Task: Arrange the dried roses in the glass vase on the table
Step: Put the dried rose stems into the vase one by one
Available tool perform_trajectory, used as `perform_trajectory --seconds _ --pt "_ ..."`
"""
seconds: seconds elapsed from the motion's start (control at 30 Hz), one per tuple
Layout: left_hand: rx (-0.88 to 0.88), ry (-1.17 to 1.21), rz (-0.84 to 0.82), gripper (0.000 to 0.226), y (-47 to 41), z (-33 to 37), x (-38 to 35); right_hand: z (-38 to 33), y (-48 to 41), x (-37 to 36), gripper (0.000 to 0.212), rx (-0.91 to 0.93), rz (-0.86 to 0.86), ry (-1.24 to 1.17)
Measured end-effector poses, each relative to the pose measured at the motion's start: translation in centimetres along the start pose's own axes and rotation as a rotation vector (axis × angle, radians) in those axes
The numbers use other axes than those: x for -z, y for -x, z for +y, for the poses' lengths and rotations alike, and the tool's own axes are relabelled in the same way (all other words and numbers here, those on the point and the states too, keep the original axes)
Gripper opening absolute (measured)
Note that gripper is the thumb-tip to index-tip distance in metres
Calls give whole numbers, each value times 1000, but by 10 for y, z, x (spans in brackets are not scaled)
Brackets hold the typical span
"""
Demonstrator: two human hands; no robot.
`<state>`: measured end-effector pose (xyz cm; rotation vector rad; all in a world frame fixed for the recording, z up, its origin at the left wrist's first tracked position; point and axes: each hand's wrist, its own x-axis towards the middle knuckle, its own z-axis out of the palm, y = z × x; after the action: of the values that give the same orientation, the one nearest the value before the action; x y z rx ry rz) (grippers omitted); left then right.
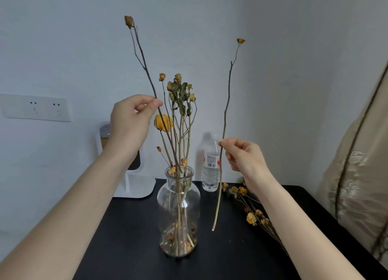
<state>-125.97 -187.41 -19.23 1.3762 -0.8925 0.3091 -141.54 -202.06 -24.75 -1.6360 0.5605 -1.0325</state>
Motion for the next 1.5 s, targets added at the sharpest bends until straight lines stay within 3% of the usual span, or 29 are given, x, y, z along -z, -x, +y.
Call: perform_trajectory --seconds 0.27,0.63,1.17,1.33,1.5 --pt "56 -52 -81 15 10 -30 -12 -1 -2 -5 15 8 -10 1" --pt "-20 -151 -148 16 18 -44 -13 2 -2 -12 16 -6 -30 -10" --pt "92 -364 -497 20 46 -55 -18 11 1 -12 14 -49 -33 2" --pt "55 -369 -328 16 53 -60 -11 14 3 -11 14 -58 -37 0" --pt "112 -336 -167 36 72 -81 -9 13 1 -11 14 -40 -29 -1"
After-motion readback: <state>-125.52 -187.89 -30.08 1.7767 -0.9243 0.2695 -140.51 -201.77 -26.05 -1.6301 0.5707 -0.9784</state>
